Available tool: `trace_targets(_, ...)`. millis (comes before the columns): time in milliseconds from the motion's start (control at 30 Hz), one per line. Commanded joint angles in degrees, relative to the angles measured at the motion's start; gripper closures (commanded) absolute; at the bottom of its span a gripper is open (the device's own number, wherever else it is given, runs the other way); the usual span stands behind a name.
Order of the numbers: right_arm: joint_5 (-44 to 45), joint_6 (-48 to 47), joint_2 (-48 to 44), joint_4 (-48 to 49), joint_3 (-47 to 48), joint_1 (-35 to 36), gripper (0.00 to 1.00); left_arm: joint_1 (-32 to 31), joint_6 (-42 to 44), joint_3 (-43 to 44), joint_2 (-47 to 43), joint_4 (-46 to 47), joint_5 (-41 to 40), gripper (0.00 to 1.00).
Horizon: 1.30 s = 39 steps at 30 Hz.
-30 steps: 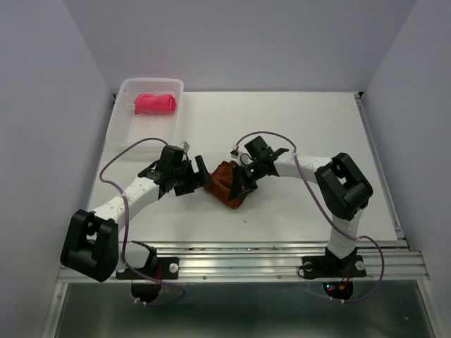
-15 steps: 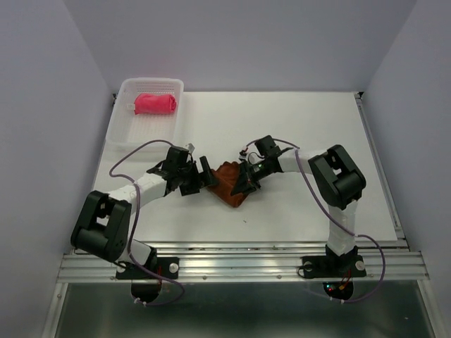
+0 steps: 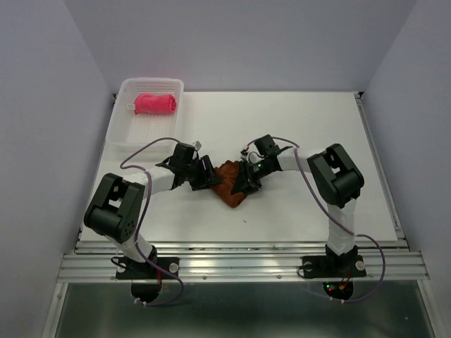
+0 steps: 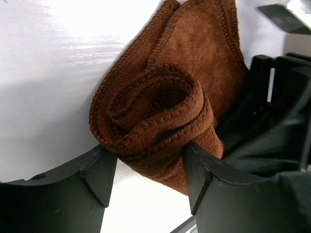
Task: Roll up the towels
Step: Roll the towel
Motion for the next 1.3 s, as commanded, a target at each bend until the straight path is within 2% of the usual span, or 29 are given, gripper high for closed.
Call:
trace_targets(0, 8.3, -5.6, -5.4, -3.6, 3.2, -0.4, 0.55, -0.2, 0.4, 2.5, 3.0, 0.8, -1.4, 0.38)
trace_targets(33, 9.0, -6.1, -7.8, -4.0, 3.3, -0.4, 0.5, -0.2, 0.7, 3.2, 3.5, 0.1, -1.9, 0.39)
trace_targets(200, 21.4, -11.8, -17.2, -6.7, 1.5, 0.4, 0.41, -0.9, 0.7, 4.0, 3.8, -2.7, -5.3, 0.4)
trace_targets(267, 24.9, -14.0, -20.3, -7.1, 0.9, 2.3, 0.35, -1.0, 0.3, 4.6, 3.8, -3.2, -5.6, 0.4)
trace_targets(433, 40.4, -21.7, -25.9, -9.5, 2.0, 12.9, 0.36, -1.3, -0.2, 5.4, 3.9, -5.9, -5.6, 0.41)
trace_targets(500, 50.7, -25.5, -26.8, -9.2, 2.3, 19.0, 0.36, -1.6, -0.4, 5.6, 3.3, -6.9, -6.3, 0.41)
trace_targets(700, 62.8, -30.0, -24.7, -6.8, 1.7, 25.9, 0.38, -1.9, -0.9, 5.4, 1.4, -8.1, -7.2, 0.41)
trace_targets(967, 72.7, -35.7, -17.3, -3.9, -1.6, 29.8, 0.37, -2.2, -1.1, 5.9, 0.7, -8.6, -8.1, 0.4)
trace_targets(1267, 76.9, -37.2, -15.5, 2.3, -9.8, 30.9, 0.37, -2.1, -1.5, 7.1, 1.8, -9.3, -6.8, 0.4)
